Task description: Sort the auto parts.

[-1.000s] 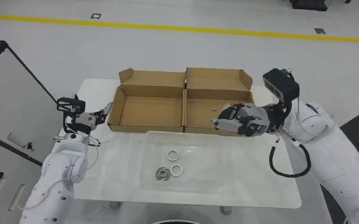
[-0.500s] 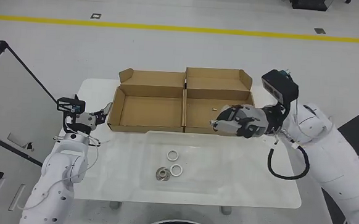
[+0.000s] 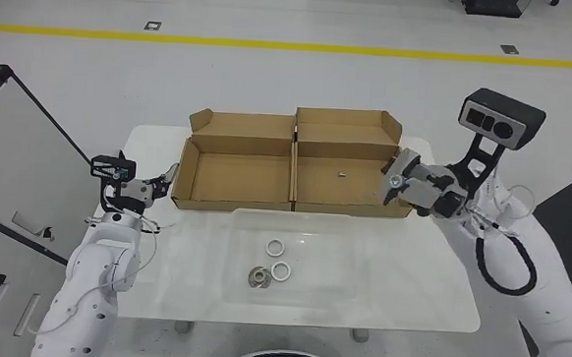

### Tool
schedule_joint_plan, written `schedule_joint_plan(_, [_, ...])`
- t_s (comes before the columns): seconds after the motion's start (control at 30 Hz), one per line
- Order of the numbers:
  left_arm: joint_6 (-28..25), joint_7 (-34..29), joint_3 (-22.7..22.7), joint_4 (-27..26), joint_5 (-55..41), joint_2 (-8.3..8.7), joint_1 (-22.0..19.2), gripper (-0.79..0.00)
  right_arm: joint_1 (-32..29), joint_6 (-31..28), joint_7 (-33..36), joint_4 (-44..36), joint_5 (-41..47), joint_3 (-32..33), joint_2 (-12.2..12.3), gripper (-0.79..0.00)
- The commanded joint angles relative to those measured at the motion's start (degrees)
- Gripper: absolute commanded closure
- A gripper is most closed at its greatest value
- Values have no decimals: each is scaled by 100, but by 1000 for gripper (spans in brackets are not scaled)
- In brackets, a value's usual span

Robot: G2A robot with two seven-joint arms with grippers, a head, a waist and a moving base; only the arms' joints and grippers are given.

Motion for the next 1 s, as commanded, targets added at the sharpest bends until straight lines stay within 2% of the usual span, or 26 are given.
schedule_joint_plan(0.0, [0,0,0,0,0,0,0,-785,6,0,-25,-51,180,-7,-65,0])
schedule_joint_plan(0.4, [0,0,0,0,0,0,0,-785,66,0,-24,-360,910,4,-477,0])
schedule_joint_plan(0.6, [0,0,0,0,0,0,0,-785,55,0,-24,-22,199,56,-535,0])
schedule_joint_plan(0.8, [0,0,0,0,0,0,0,-785,-1,63,37,422,-1015,323,-437,0])
schedule_joint_plan(0.97, [0,0,0,0,0,0,0,-785,-83,0,-25,390,-943,357,-393,0])
